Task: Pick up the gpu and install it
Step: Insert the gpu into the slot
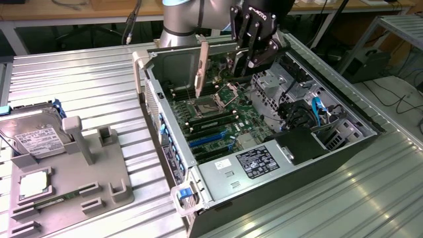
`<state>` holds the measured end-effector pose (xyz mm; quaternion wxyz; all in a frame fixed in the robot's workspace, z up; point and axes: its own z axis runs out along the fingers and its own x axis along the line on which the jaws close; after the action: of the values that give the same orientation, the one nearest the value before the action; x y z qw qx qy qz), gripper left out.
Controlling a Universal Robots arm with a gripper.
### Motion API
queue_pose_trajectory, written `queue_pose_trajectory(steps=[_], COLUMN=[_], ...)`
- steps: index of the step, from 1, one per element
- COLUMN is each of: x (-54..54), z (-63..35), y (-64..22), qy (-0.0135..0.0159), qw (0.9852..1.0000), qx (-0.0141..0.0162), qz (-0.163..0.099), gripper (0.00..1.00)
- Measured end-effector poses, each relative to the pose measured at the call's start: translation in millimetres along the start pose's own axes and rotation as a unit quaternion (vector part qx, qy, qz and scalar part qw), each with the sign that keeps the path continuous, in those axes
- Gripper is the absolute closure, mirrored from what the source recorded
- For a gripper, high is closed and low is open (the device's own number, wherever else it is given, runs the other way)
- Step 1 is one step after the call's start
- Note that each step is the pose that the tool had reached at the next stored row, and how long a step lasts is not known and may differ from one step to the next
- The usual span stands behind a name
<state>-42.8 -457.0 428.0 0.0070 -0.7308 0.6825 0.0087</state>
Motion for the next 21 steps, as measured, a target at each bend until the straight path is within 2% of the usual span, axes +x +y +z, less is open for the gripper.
queue_pose_trajectory(steps=[1, 2, 4, 12, 21], x=[0.1, 0.5, 0.6, 0.8, 1.0], z=[2.3, 20.0, 26.2, 33.2, 45.9], y=[0.0, 0.0, -0.1, -0.1, -0.1], qy=[0.0003, 0.0007, 0.0007, 0.0007, 0.0007], qw=[1.0000, 1.0000, 1.0000, 1.0000, 1.0000], qx=[0.0003, 0.0033, 0.0033, 0.0034, 0.0034], qz=[0.000, 0.000, 0.000, 0.000, 0.000], gripper=[0.71, 0.71, 0.71, 0.71, 0.71])
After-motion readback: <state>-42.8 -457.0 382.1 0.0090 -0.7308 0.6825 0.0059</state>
